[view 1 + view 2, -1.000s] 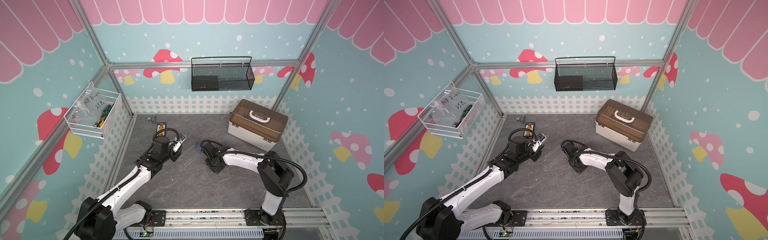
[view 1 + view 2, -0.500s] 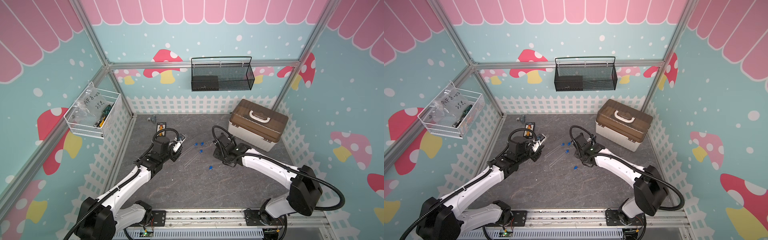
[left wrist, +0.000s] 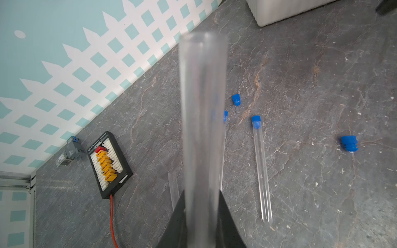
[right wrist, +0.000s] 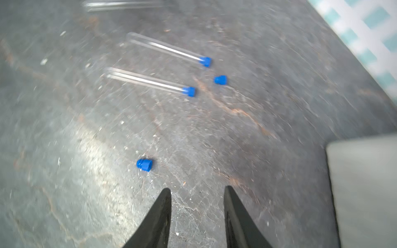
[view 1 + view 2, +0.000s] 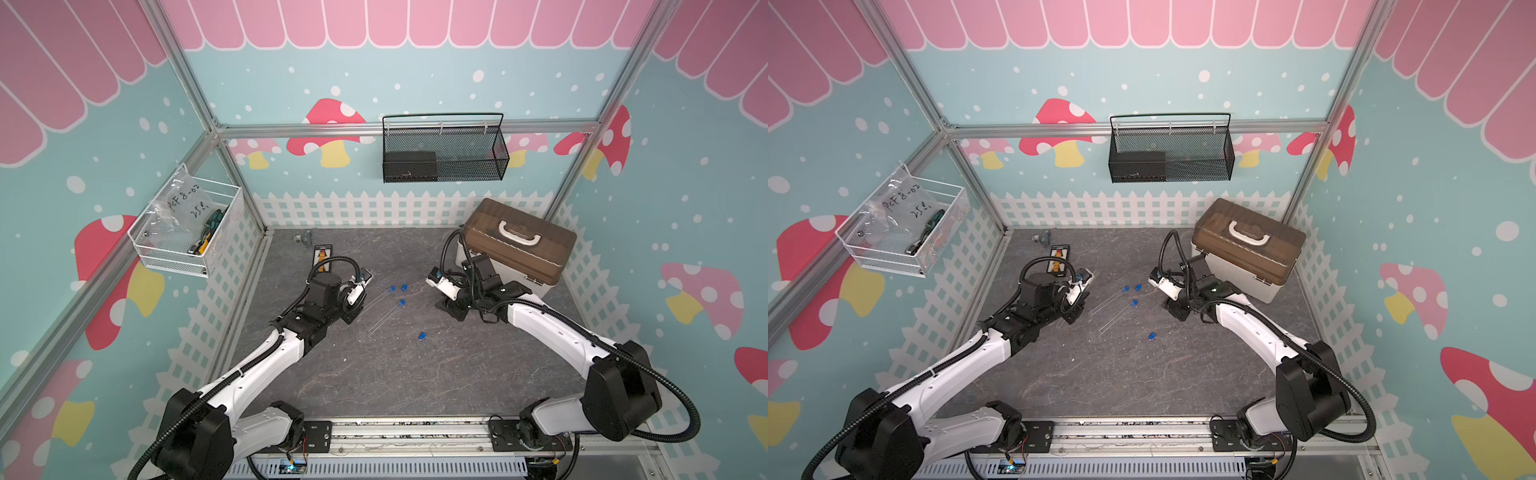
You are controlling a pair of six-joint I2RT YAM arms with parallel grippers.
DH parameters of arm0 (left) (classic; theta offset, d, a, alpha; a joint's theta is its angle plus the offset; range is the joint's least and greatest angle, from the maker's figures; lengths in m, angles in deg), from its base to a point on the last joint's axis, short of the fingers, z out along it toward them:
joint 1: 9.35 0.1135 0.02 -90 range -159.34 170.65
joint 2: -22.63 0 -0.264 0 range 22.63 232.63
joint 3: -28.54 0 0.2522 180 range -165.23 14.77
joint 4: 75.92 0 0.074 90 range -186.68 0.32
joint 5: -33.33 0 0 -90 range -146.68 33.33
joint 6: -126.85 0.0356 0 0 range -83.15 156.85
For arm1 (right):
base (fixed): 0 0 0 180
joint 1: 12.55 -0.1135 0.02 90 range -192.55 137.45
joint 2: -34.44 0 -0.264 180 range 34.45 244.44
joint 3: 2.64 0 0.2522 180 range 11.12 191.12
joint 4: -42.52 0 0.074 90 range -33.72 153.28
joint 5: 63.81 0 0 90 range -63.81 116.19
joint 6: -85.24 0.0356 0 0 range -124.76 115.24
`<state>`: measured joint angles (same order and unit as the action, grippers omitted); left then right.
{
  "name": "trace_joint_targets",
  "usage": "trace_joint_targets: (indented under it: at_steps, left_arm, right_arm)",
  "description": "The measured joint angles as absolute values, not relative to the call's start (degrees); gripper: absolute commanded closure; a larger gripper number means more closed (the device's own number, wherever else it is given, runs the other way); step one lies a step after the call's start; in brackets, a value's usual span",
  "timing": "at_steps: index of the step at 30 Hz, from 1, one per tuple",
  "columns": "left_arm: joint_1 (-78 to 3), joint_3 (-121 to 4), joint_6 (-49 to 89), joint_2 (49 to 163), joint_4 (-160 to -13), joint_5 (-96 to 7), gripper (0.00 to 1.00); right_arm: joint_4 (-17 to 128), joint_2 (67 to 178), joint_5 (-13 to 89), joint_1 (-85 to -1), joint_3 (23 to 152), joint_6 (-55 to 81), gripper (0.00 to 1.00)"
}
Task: Insert stoppers into test tubes
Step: Pick up the stopper from the center of the board.
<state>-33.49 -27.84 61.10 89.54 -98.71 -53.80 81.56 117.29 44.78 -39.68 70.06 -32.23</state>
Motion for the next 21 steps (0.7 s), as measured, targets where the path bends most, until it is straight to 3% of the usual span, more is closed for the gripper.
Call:
trace_joint_targets:
  at_steps: [4,10,21]
  left_arm:
    - [-33.49,-27.84,61.10,89.54,-98.69,-53.34,1.00]
    - [-33.49,-27.84,61.10,89.54,-98.69,-53.19,1.00]
    - [-33.49,-27.84,61.10,89.54,-98.69,-52.80,1.00]
  right_arm:
    - [85.73,123.63,46.44,-41.23,71.31,-50.21,0.60]
    - [90.61,131.92,44.93,-45.23,75.31,-65.47,0.60]
    - [92.77,137.84,42.59,-47.22,78.50,-73.84,0.65]
